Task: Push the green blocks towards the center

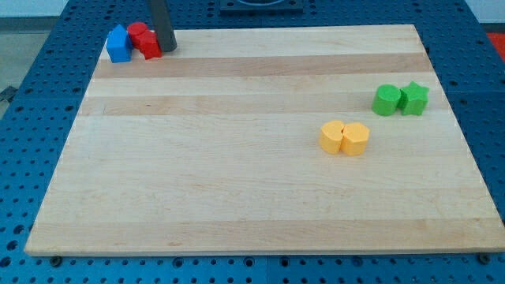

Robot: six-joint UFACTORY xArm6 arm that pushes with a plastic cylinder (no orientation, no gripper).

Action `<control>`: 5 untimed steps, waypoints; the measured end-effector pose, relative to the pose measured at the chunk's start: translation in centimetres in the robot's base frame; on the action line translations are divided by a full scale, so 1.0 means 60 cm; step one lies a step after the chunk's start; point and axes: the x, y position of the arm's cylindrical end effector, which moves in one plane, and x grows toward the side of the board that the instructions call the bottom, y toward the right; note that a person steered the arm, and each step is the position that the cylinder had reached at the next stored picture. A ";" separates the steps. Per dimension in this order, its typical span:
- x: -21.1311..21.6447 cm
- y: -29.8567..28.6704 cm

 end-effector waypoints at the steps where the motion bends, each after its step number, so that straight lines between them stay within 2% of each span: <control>1: 0.000 -0.001; 2: 0.000 0.002; 3: 0.000 0.099; 5: 0.004 0.461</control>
